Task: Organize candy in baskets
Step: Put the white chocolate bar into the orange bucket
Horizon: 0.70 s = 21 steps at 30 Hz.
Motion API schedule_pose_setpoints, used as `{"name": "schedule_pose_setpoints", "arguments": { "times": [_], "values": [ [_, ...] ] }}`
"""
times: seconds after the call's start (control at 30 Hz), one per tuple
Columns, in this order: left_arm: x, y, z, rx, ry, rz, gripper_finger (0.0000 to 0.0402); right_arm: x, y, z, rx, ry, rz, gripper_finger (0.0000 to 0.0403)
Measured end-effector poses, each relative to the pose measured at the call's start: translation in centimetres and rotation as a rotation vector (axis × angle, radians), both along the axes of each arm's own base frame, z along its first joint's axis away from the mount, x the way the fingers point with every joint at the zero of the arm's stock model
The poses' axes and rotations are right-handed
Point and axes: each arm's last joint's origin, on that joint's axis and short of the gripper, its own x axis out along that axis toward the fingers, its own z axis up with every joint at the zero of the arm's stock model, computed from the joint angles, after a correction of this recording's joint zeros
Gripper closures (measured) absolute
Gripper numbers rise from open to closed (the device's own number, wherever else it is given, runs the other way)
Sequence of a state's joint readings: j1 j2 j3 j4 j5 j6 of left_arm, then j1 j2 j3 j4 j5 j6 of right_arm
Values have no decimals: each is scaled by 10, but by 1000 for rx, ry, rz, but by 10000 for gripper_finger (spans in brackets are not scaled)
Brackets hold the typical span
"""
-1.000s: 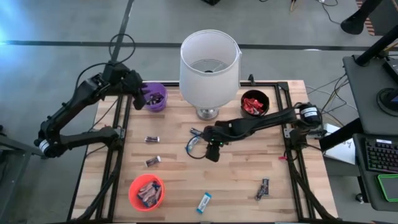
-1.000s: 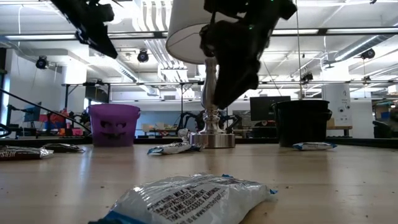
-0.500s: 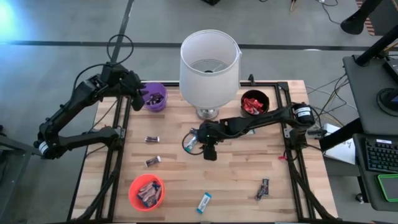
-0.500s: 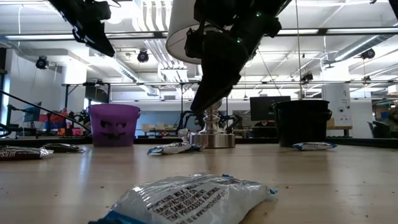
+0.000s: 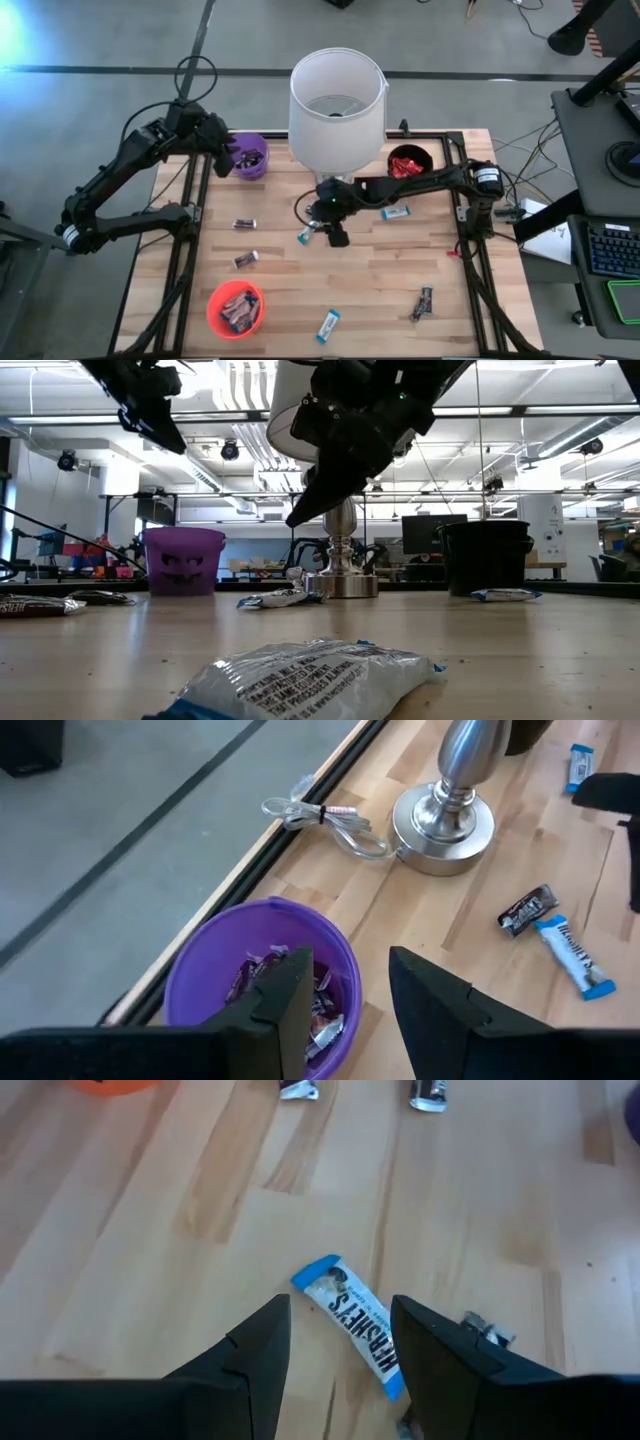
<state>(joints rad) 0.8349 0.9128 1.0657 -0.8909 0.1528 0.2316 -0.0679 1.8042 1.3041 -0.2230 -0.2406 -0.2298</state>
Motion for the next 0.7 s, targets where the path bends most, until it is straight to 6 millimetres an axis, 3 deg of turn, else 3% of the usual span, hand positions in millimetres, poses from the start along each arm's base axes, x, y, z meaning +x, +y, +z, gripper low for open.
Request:
{"name": "schedule_pose_setpoints", "arguments": {
  "times": [0.4, 0.7],
  "values": [
    [1, 0, 1, -70, -69, 28, 286, 1, 0, 1, -56, -36, 97, 239],
    [2, 0, 1, -77, -79, 40, 286, 5, 23, -19, -55, 15, 159, 239]
  ]
}}
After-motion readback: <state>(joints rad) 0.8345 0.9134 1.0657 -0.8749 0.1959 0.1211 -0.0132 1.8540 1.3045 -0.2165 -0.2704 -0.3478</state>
